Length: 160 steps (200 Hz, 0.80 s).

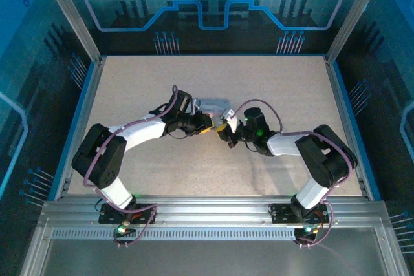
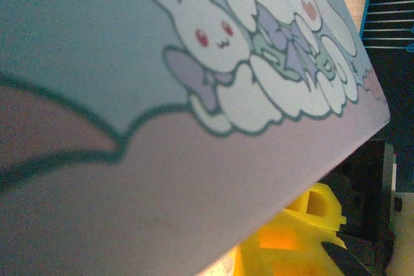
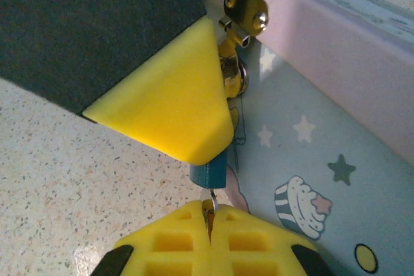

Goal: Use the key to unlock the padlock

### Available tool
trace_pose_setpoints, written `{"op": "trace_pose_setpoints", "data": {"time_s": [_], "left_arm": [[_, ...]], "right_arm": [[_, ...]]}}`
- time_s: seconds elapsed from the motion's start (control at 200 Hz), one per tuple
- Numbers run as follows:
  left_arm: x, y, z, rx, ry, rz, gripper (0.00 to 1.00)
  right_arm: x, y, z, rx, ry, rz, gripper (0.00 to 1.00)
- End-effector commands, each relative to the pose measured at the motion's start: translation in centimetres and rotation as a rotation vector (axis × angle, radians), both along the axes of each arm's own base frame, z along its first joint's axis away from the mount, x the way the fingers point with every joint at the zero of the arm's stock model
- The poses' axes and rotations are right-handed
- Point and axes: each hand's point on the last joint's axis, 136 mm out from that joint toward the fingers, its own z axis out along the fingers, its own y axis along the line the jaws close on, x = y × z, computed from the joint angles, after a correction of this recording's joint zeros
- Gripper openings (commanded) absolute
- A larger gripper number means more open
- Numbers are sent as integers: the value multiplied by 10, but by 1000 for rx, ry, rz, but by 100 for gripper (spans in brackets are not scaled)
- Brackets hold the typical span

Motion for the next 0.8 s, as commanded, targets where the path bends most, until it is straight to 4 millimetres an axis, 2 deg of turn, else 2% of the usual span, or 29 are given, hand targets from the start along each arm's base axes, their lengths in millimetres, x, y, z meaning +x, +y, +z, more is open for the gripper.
{"op": "trace_pose_setpoints", "data": {"time_s": [0.0,0.105,0.195,0.63,0.795], "left_arm": [[-22,-26,16,-99,10,-135,18],[-22,-28,15,-98,6,-138,18],[-19,-27,13,-93,-3,-128,18],[-5,-32,-8,-81,-18,-110,19],[2,-36,-22,-79,-9,-108,22]], "right_arm": [[28,10,33,79,-86,-38,0],[28,15,38,108,-61,-28,0],[26,15,35,121,-19,-41,0],[7,2,-3,117,157,-138,0],[4,-4,-17,97,202,-181,0]]}}
